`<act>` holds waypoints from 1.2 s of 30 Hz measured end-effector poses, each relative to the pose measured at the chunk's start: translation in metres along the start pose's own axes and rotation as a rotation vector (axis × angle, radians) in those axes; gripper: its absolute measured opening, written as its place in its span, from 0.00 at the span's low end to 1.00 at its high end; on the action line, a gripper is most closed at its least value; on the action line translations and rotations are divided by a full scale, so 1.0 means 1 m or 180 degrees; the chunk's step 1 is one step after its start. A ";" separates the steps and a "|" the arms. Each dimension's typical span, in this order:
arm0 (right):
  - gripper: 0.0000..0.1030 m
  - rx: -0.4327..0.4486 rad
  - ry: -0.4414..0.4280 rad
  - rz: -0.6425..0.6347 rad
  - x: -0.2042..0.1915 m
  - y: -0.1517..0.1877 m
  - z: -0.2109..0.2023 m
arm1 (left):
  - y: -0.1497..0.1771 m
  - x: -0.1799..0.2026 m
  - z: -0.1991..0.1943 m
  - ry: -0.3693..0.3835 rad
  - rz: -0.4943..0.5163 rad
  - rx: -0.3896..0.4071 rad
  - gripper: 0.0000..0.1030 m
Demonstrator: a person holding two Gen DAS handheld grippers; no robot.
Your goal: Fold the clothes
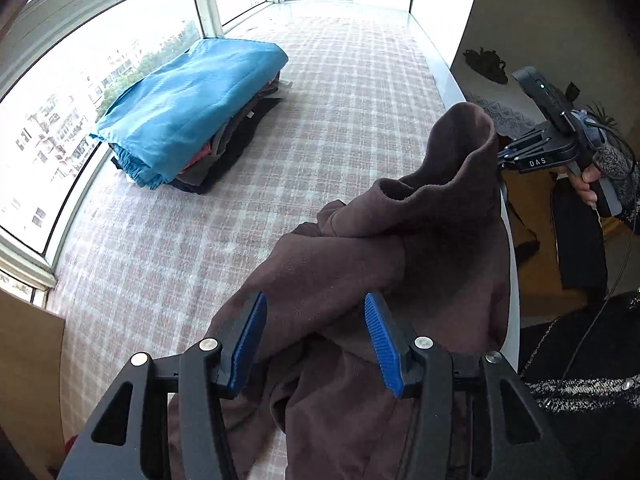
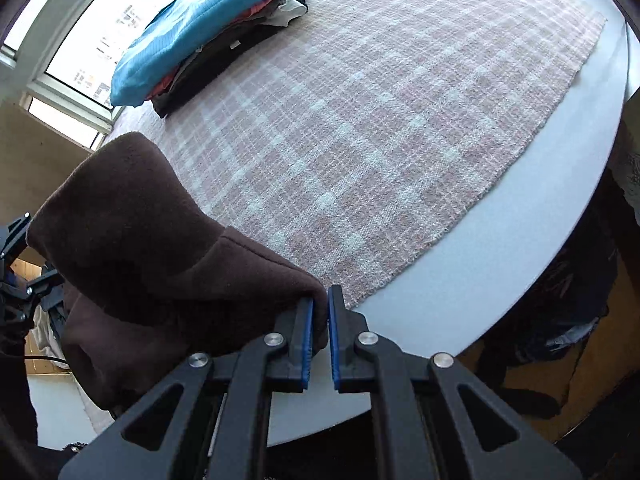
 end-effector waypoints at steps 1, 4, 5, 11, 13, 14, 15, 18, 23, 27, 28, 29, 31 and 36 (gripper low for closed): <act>0.07 -0.0012 -0.0020 0.0017 0.000 -0.004 0.001 | -0.009 0.006 0.007 0.0059 0.0124 -0.0021 0.53; 0.07 0.0039 0.0012 -0.0079 -0.010 -0.012 0.001 | -0.025 0.022 0.041 0.0160 0.0446 -0.0183 0.60; 0.06 0.0056 -0.0003 -0.0085 -0.011 -0.016 0.000 | -0.025 0.021 0.057 0.0211 0.0447 -0.0311 0.52; 0.03 0.0255 -0.0005 -0.0116 -0.007 -0.048 -0.014 | -0.002 -0.012 0.061 0.0570 -0.0215 -0.0385 0.05; 0.04 0.0189 -0.0110 -0.0160 -0.007 -0.053 -0.017 | 0.009 -0.020 0.028 0.0462 -0.0361 -0.0244 0.05; 0.06 0.0165 -0.0097 -0.0216 -0.012 -0.054 -0.013 | 0.016 -0.023 0.011 0.0421 -0.0440 -0.0176 0.05; 0.13 0.0146 -0.0055 -0.0266 -0.014 -0.051 -0.011 | 0.021 -0.025 -0.001 0.0390 -0.0504 -0.0133 0.05; 0.44 0.0062 -0.0011 -0.0456 -0.023 -0.042 0.001 | 0.029 -0.028 -0.007 0.0363 -0.0600 -0.0168 0.09; 0.46 -0.0059 -0.0106 -0.0565 -0.025 -0.036 0.015 | 0.042 -0.033 -0.016 0.0318 -0.0760 -0.0227 0.15; 0.46 -0.0100 -0.0163 -0.0480 -0.014 -0.040 0.020 | 0.046 -0.036 -0.022 0.0292 -0.0839 -0.0261 0.48; 0.46 -0.0121 -0.0181 -0.0444 -0.010 -0.041 0.021 | 0.030 -0.033 -0.018 0.0315 -0.0713 -0.0228 0.60; 0.46 -0.0145 -0.0228 -0.0417 -0.007 -0.041 0.023 | 0.016 -0.030 -0.012 0.0329 -0.0580 -0.0226 0.63; 0.46 -0.0196 -0.0323 -0.0366 -0.002 -0.042 0.025 | -0.005 -0.026 0.011 0.0317 -0.0281 -0.0352 0.63; 0.46 -0.0339 -0.0408 -0.0541 -0.006 -0.034 0.036 | 0.011 -0.040 0.075 0.0591 -0.0361 -0.0997 0.24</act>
Point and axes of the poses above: each gripper's, at about its wrist camera, not at the fingertips, and z roughly the way its jaws point, x to its right, y to its underside, the point moved 4 cm from there along z, roughly the way its jaws point, and after that the axes turned 15 degrees about z, right-handed, at the moved point
